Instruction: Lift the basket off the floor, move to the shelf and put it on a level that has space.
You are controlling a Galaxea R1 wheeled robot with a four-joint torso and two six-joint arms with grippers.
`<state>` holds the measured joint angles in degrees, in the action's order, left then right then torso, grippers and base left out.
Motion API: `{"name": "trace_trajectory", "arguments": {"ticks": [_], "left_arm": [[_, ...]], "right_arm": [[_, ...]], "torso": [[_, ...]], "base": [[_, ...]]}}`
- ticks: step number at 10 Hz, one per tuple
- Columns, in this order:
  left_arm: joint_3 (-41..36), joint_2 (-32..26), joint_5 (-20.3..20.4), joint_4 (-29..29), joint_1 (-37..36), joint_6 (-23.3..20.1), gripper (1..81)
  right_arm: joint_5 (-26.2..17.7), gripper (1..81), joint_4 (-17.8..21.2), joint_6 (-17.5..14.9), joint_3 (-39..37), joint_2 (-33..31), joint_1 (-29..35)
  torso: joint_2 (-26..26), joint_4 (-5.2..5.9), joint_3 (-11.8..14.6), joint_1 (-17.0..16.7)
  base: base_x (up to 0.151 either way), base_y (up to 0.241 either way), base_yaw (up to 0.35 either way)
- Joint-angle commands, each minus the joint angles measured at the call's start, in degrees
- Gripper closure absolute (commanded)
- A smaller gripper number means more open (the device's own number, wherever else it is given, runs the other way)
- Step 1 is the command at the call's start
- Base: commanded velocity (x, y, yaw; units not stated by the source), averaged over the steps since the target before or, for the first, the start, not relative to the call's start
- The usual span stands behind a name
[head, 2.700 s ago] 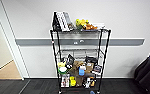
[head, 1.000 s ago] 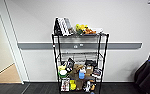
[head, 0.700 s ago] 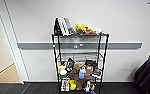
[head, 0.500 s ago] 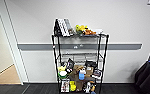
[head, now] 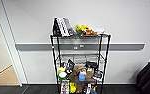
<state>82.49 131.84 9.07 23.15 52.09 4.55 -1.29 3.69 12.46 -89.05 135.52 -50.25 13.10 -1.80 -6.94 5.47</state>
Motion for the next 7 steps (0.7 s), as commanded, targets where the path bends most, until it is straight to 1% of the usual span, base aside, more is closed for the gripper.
{"name": "trace_trajectory", "arguments": {"ticks": [1,7], "left_arm": [[-5.1,-1.3,-0.9,-1.4,-9.0,-0.8,81.1],[-7.7,-2.2,-0.8,-1.4,-10.2,-0.8,81.1]], "right_arm": [[2.5,81.1,0.6,0.5,4.4,-0.8,9.1],[3.0,81.1,0.6,0.5,6.2,-1.6,9.7]], "torso": [[0.0,0.0,0.0,0.0],[0.0,0.0,0.0,0.0]], "base": [[0.103,0.0,0.0],[0.103,0.0,0.0]]}}
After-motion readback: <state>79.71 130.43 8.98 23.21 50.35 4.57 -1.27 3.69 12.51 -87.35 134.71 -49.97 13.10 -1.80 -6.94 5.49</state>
